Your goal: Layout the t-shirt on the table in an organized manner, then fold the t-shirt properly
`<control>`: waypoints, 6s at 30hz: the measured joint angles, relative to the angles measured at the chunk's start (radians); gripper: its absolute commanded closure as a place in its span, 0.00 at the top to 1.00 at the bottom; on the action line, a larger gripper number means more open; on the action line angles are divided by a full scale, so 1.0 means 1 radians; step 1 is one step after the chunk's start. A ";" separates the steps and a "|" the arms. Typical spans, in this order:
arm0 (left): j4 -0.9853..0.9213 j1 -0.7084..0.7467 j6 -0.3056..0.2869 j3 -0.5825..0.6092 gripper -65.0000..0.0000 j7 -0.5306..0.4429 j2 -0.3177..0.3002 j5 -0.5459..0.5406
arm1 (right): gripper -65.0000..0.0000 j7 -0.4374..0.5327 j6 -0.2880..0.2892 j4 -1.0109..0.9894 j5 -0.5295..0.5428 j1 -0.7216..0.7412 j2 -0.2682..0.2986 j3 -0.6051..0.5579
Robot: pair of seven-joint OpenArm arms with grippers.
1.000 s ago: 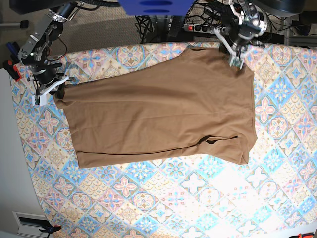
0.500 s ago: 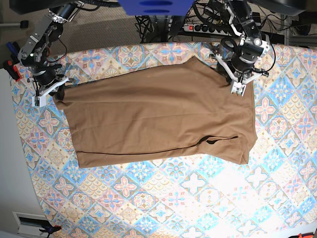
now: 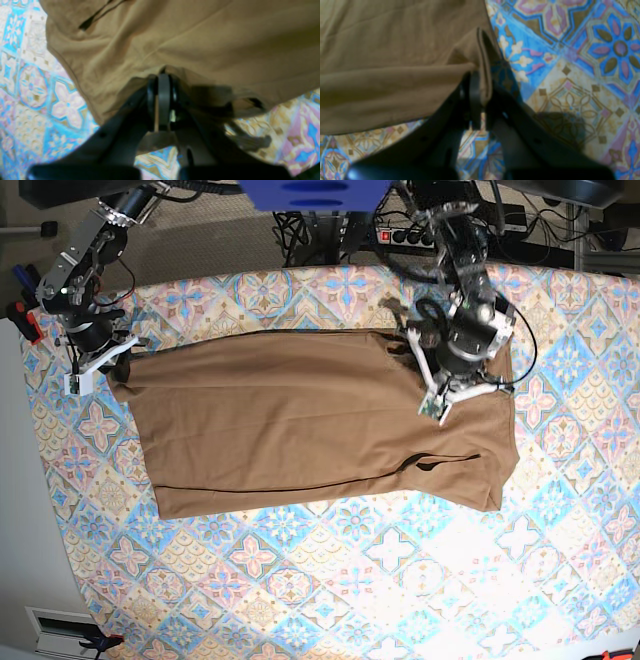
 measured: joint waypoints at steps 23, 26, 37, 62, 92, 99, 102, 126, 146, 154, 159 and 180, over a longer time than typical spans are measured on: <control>-0.181 -0.138 0.001 -0.033 0.00 0.119 -0.026 -0.004 | 0.00 -0.004 0.000 0.000 0.000 0.000 0.000 0.027; -0.181 -0.138 0.001 -0.085 0.00 0.121 -0.029 0.004 | 0.00 -0.004 0.000 0.000 0.000 0.000 0.000 0.027; -0.181 -0.135 0.001 -0.080 0.00 0.120 -0.046 -0.004 | 0.00 -0.099 -0.003 -0.008 -0.003 0.074 0.001 0.023; -0.181 -0.132 0.001 -0.086 0.00 0.120 -0.050 0.000 | 0.00 -0.007 0.000 -0.342 0.023 0.197 0.010 0.028; -0.181 -0.119 0.001 -0.087 0.00 0.124 -0.050 -0.005 | 0.48 -0.031 -0.001 -0.289 -0.001 0.199 0.009 0.105; -0.181 -0.119 0.000 -0.154 0.00 0.123 -0.047 -0.013 | 0.48 -0.034 -0.003 -0.289 -0.004 0.227 0.011 0.128; -0.181 -0.118 0.001 -0.193 0.00 0.124 -0.044 -0.008 | 0.48 -0.037 -0.005 -0.285 -0.005 0.222 0.023 0.130; -0.179 -0.101 0.001 -0.234 0.00 0.210 -0.045 -0.114 | 0.48 -0.038 -0.005 -0.216 -0.004 0.222 0.022 0.123; -0.020 -0.105 0.001 -0.232 0.00 0.314 -0.022 -0.128 | 0.48 -0.040 -0.004 -0.208 -0.057 0.222 0.055 -0.016; -0.016 -0.105 0.001 -0.232 0.00 0.341 -0.022 -0.130 | 0.48 -0.040 -0.004 -0.208 -0.057 0.222 0.055 -0.017; -0.016 -0.118 0.001 -0.233 0.03 0.345 -0.023 -0.130 | 0.48 -0.040 -0.004 -0.208 -0.057 0.222 0.055 -0.017; 0.008 -0.166 0.005 -0.184 0.50 0.342 -0.020 -0.229 | 0.48 -0.040 -0.004 -0.208 -0.060 0.221 0.055 -0.017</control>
